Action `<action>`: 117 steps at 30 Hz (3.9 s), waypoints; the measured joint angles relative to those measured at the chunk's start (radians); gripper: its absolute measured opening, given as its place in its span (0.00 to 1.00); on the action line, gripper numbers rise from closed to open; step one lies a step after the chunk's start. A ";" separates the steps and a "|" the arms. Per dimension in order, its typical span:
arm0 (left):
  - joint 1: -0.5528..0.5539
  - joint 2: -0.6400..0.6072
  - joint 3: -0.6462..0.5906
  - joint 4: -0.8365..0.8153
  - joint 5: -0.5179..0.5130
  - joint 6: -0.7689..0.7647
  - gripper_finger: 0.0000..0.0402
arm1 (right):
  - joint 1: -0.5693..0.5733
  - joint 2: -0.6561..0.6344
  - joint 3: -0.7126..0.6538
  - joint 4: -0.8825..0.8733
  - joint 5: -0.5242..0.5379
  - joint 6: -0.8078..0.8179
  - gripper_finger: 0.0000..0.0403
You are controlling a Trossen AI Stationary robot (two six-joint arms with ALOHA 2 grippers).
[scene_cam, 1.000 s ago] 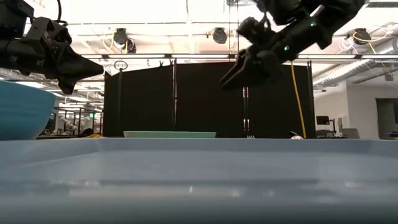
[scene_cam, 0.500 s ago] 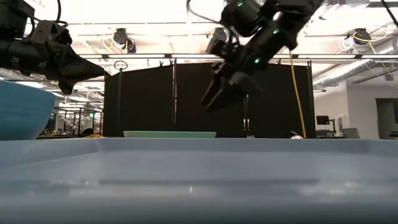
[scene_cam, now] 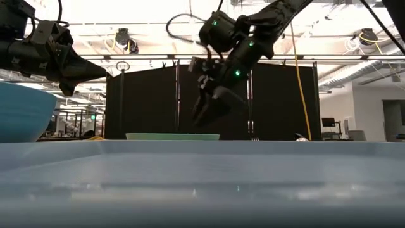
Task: Set up tray
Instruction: Put the green plate on the blue serving tray
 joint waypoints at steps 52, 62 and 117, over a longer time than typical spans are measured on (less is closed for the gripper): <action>0.000 0.000 0.000 0.002 -0.026 0.052 0.09 | -0.072 0.141 0.035 0.052 -0.045 0.005 0.30; 0.000 0.000 0.001 -0.001 -0.026 0.052 0.09 | -0.071 0.139 0.035 0.064 -0.034 -0.013 0.03; 0.000 0.000 0.001 -0.003 -0.025 0.062 0.09 | 0.120 -0.118 0.035 -0.164 0.270 0.048 0.00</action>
